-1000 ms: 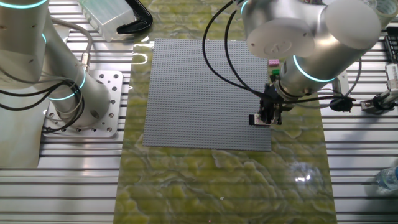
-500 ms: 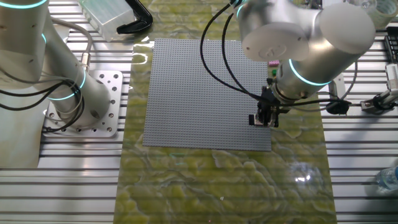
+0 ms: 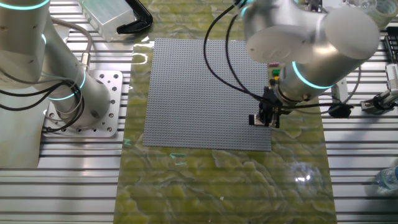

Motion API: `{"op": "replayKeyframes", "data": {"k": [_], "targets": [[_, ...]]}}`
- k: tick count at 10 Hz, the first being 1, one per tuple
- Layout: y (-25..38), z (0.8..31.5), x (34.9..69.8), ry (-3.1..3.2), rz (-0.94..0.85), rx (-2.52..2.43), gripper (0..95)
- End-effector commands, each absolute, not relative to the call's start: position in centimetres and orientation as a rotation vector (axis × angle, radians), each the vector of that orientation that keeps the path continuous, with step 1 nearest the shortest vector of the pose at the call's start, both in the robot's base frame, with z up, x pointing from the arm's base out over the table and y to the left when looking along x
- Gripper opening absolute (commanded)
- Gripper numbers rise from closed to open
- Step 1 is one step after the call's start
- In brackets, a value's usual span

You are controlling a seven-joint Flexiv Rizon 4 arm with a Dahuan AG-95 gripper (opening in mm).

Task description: Build with small Lego blocks

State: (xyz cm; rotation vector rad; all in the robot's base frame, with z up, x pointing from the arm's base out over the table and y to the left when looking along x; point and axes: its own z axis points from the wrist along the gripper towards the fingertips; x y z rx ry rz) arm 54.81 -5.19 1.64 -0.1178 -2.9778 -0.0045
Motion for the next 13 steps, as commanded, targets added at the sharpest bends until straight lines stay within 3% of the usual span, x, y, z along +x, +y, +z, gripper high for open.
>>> {"op": "replayKeyframes", "data": {"k": [1, 5, 13], "targets": [[-5.3, 0.2, 54.3, -3.000, 0.016, -0.103, 0.0], [-5.5, 2.1, 56.2, -2.993, 0.011, -0.104, 0.0], [-5.9, 1.2, 57.0, -2.984, 0.021, -0.086, 0.0]]}}
